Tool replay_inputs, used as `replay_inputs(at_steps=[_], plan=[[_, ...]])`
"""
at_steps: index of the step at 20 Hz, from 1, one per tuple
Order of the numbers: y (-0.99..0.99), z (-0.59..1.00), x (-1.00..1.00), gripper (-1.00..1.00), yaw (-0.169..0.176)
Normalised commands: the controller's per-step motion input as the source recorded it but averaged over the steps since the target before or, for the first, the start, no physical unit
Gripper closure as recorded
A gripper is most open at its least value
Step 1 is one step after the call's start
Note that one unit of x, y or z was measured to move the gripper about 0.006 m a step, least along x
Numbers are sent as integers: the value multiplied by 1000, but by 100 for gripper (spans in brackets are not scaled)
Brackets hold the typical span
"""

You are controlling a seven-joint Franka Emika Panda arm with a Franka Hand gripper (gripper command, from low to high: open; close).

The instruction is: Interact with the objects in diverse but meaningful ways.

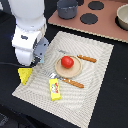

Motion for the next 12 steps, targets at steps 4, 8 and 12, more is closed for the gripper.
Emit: replay_inputs(at_steps=[4, 8, 12], plan=[[-48, -277, -446, -100, 14], [65, 372, -129, -100, 1], [128, 606, -131, -100, 0]])
